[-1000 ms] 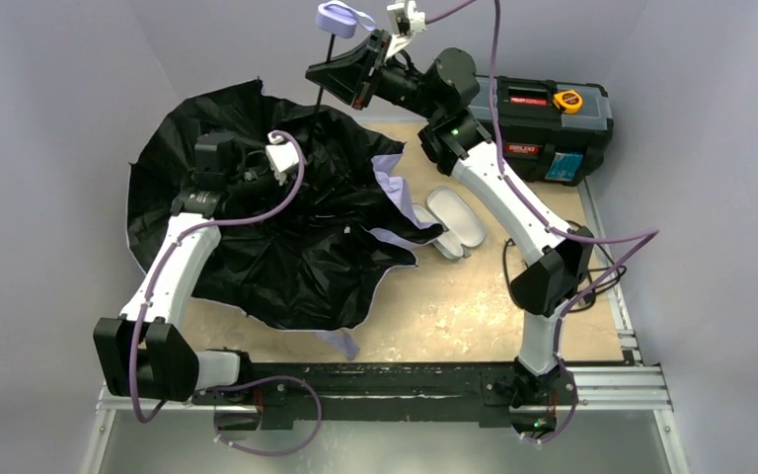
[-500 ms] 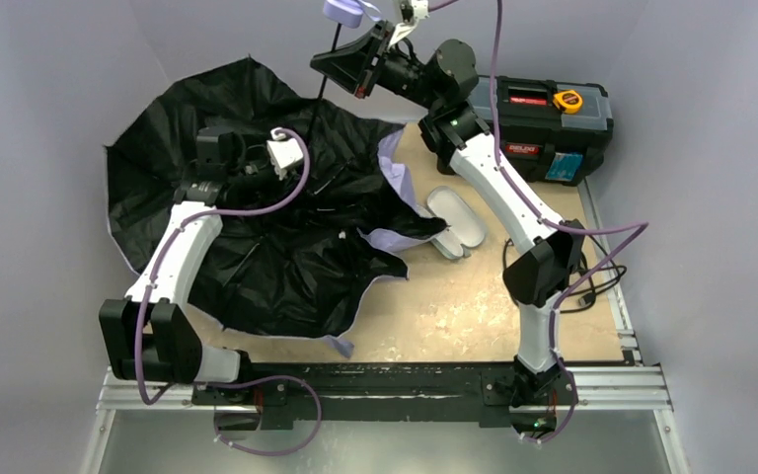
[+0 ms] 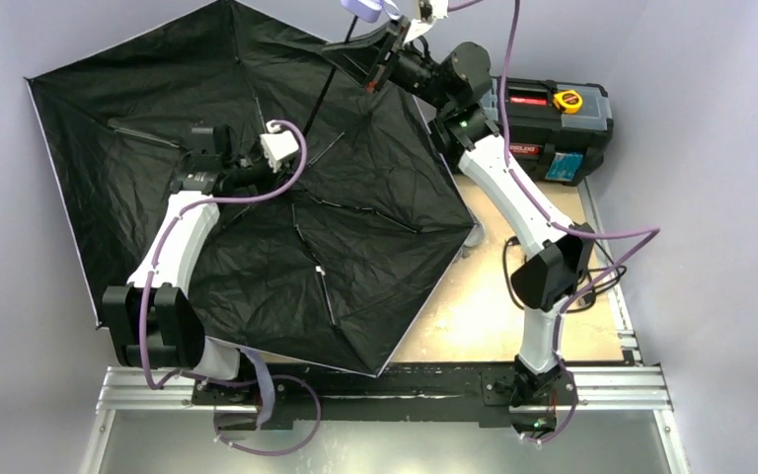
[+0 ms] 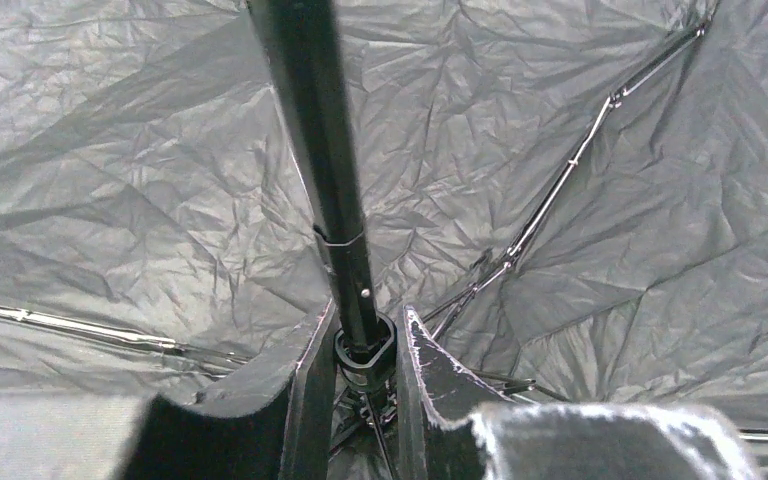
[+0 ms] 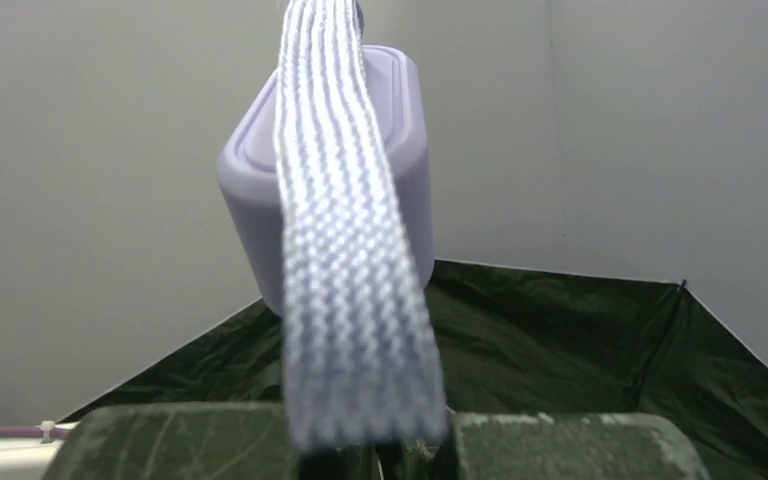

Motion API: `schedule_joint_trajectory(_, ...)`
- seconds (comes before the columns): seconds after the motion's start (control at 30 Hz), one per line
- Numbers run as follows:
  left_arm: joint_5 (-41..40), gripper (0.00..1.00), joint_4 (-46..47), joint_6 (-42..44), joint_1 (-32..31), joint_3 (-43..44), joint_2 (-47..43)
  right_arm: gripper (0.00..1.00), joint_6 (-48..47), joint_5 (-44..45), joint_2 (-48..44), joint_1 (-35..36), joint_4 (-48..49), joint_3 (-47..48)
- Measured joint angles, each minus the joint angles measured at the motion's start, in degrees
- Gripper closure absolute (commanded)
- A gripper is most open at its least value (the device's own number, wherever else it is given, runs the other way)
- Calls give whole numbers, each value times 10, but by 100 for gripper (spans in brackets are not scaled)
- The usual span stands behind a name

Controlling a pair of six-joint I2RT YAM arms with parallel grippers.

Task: Open the umbrella

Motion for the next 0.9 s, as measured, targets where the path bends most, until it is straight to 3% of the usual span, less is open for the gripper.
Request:
schedule_joint_trajectory(0.03,-2,100,-2,-2,3,3,0,91,-2,4,-13,0,8,-23)
schedule_joint_trajectory(0.17,-37,100,-24,-2,8,39,1,28,-1,10,-96,-5,37,-136)
schedule_joint_trajectory(0.23,-70,100,-35,1,22,72,8,13,-7,9,-162,-10,52,-189)
schedule_joint_trajectory(0.33,-102,100,-50,18,37,135,17,6,-41,5,-273,-16,66,-255)
schedule_joint_trajectory(0.53,-124,100,-54,107,43,254,15,4,-160,8,-461,-16,-1,-405)
schedule_joint_trajectory(0.63,-121,100,-38,184,42,277,3,4,-190,24,-464,-29,-58,-396)
schedule_joint_trajectory(0.9,-96,100,-22,426,43,283,-14,1,-174,66,-357,-94,-182,-273)
